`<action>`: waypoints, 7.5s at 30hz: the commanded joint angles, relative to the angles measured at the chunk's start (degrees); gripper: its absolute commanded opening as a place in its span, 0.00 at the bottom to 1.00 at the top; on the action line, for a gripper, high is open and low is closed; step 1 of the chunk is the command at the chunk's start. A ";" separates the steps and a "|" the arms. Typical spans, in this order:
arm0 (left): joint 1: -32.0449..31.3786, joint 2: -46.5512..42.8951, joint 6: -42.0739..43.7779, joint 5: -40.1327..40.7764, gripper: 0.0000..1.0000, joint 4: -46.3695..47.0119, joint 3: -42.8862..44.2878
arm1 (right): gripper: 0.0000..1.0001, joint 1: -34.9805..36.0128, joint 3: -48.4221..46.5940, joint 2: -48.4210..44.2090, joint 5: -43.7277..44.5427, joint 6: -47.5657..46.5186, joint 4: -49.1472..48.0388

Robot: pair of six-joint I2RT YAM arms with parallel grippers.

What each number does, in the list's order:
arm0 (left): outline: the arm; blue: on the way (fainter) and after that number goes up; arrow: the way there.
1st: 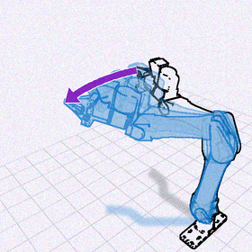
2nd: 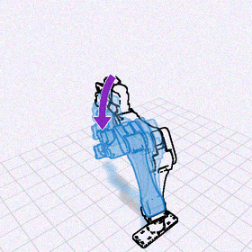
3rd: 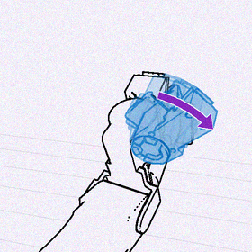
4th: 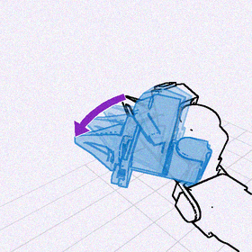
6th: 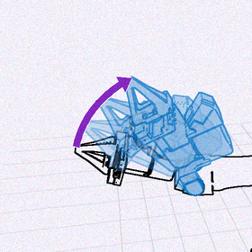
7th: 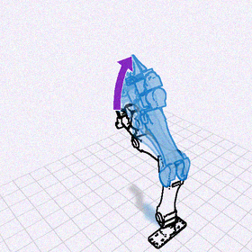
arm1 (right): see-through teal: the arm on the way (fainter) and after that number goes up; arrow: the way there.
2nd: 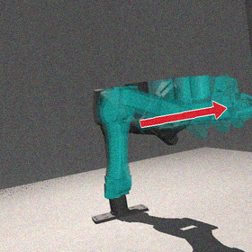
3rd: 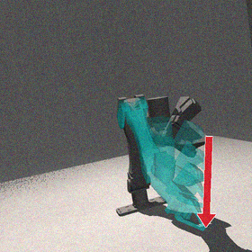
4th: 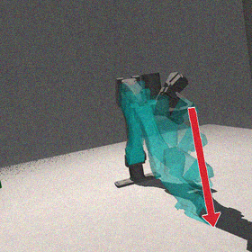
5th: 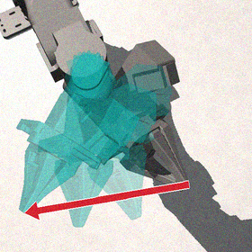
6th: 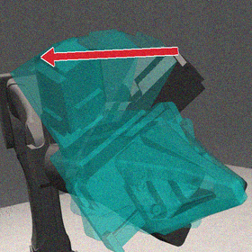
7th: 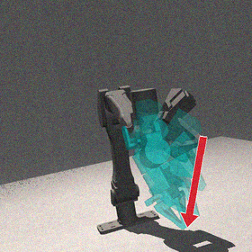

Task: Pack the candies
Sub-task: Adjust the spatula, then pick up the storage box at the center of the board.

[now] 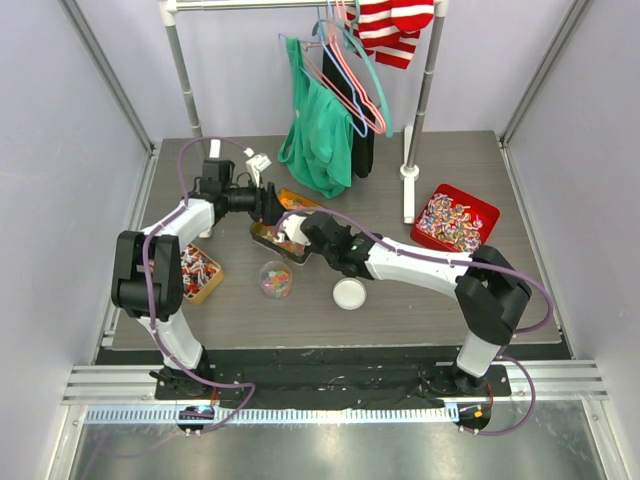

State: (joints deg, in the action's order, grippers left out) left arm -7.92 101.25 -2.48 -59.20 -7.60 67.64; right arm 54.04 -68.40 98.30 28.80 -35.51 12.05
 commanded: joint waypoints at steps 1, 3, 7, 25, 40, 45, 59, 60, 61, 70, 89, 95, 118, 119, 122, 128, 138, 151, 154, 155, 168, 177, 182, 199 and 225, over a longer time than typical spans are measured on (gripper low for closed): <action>-0.43 0.70 1.43 -1.36 0.69 -0.93 2.68 | 0.01 1.33 -2.26 -1.62 -0.06 -0.35 -2.47; -0.51 0.79 1.43 -1.27 0.66 -0.93 2.85 | 0.01 1.68 -2.00 -1.97 -0.76 -0.18 -2.56; -0.51 0.96 1.60 -1.79 0.52 -1.10 2.76 | 0.01 2.21 -1.12 -2.50 -1.11 -0.26 -3.61; -0.78 8.70 15.22 -13.75 0.00 -21.67 11.81 | 0.01 1.24 -1.29 -7.86 -8.92 0.87 -2.04; -1.31 15.72 33.83 -19.45 0.00 -46.96 22.97 | 0.23 1.15 -1.48 -9.18 -11.92 1.32 -0.80; -0.43 20.38 51.49 -22.27 0.00 -68.05 31.48 | 0.25 1.07 0.29 -11.81 -12.71 1.67 -0.63; 2.74 25.84 66.38 -26.32 0.00 -87.59 40.20 | 0.29 1.15 2.92 -12.44 -13.95 3.16 -0.54; 3.00 25.92 65.86 -26.49 0.00 -87.59 40.47 | 0.29 1.24 2.84 -11.82 -13.60 3.08 -0.63; 3.09 25.75 65.85 -26.58 0.00 -87.59 40.56 | 0.29 1.33 3.01 -11.21 -13.16 3.16 -1.32; 3.26 25.40 65.50 -27.02 0.00 -87.59 40.38 | 0.29 5.02 3.71 -6.11 -3.93 0.62 -8.79; 3.26 24.96 65.76 -26.85 0.00 -87.59 39.68 | 0.01 5.02 7.14 -2.59 0.56 -3.95 -20.58; 3.26 25.31 65.76 -26.67 0.00 -87.59 39.68 | 0.01 5.11 6.44 -3.72 -0.41 -3.69 -18.74; 3.26 25.05 65.59 -26.32 0.00 -87.68 39.68 | 0.41 3.27 4.59 -7.07 -2.87 -2.20 -11.26; 3.26 25.05 65.67 -26.41 0.00 -87.59 39.68 | 0.41 3.26 4.59 -6.64 -2.87 -2.20 -11.52; 3.18 24.87 65.50 -26.32 0.00 -87.59 39.68 | 0.41 3.18 4.51 -5.41 -2.61 -2.20 -11.79; 3.26 24.69 65.67 -26.14 0.00 -87.68 39.42 | 0.39 3.09 5.64 -3.82 -1.29 -3.60 -17.22; 2.30 26.36 65.67 -25.53 0.00 -87.59 39.85 | 0.20 3.35 6.35 -4.43 -1.99 -3.60 -20.31; -0.07 27.68 65.67 -24.39 0.00 -87.59 39.94 | 0.29 4.58 7.14 -3.38 -2.34 -3.43 -22.07; -0.69 28.03 65.59 -24.12 0.00 -87.59 39.85 | 0.28 4.76 7.40 -3.38 -1.90 -3.43 -22.86; -0.95 28.12 65.67 -24.03 0.00 -87.59 39.85 | 0.25 4.67 7.32 -3.38 -1.81 -3.43 -22.95; -1.22 30.93 65.06 -23.50 0.02 -87.59 41.17 | 0.01 4.67 7.76 -6.63 -2.25 -1.50 -22.87; -0.25 30.67 64.36 -24.12 0.37 -87.59 42.05 | 0.01 4.76 8.46 -6.90 -2.08 -1.67 -21.64; 3.96 29.79 63.22 -25.35 0.51 -87.68 43.10 | 0.01 4.76 9.43 -7.77 -1.90 -2.02 -21.55; 7.39 29.09 55.23 -22.11 0.55 -87.07 54.96 | 0.01 3.09 10.31 -9.18 -1.64 -2.20 -21.02; 6.25 13.17 9.86 26.50 1.00 -13.32 18.67 | 0.01 2.47 10.31 -10.41 -1.20 -3.43 -19.96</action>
State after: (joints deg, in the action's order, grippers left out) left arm -1.15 112.71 5.19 -39.53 -25.19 87.46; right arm 56.75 -57.52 90.76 27.31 -38.35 -5.72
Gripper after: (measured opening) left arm 0.996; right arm 0.082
